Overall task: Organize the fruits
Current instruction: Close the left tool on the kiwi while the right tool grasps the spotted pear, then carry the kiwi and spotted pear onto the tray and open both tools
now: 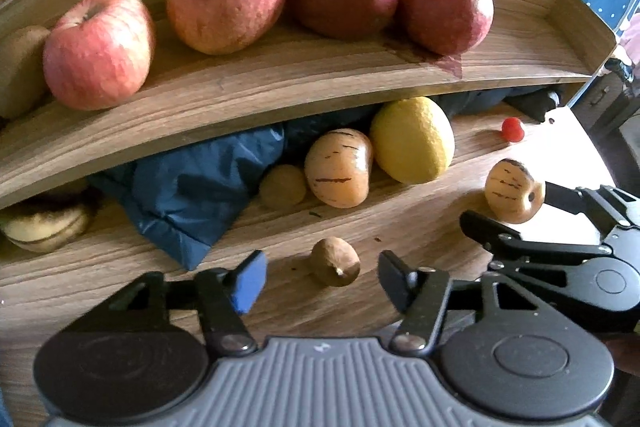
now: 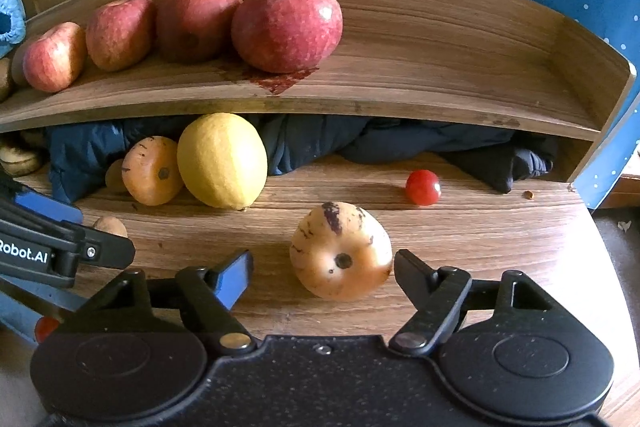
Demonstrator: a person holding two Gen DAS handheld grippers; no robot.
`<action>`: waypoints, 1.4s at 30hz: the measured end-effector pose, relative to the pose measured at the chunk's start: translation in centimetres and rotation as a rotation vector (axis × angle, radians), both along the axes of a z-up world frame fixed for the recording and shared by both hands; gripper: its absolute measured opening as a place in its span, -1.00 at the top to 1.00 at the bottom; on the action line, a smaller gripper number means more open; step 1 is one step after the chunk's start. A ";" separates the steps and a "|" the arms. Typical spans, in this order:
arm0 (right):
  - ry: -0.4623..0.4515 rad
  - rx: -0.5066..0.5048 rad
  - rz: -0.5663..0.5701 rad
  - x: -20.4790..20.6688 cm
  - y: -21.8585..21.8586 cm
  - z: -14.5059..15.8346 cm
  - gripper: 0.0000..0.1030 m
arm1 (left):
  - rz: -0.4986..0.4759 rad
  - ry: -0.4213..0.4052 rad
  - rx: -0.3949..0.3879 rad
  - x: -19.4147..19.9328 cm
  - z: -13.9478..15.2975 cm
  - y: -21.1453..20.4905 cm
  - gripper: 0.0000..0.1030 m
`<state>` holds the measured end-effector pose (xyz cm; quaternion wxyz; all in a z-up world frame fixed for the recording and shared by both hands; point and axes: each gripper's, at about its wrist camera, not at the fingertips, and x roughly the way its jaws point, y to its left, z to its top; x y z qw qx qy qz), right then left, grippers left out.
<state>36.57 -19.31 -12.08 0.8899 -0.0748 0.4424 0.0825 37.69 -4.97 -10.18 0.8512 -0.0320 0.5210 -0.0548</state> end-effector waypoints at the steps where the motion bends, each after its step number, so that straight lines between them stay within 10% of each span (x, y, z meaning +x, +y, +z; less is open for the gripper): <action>1: -0.001 -0.004 0.001 0.0 0.1 -0.1 -0.47 | -0.001 0.003 -0.006 0.0 0.0 0.0 -0.10; 19: -0.005 0.025 -0.006 0.4 -0.1 -0.5 -0.33 | -0.021 -0.004 -0.030 0.3 -0.2 -0.6 0.43; 24: -0.014 0.032 -0.009 0.5 -0.3 -0.3 -0.03 | -0.033 -0.003 -0.037 0.2 -0.4 -0.9 0.43; 42: -0.031 0.077 0.037 -2.4 0.2 0.4 -0.01 | -0.038 -0.018 -0.086 -0.7 0.4 -1.3 0.43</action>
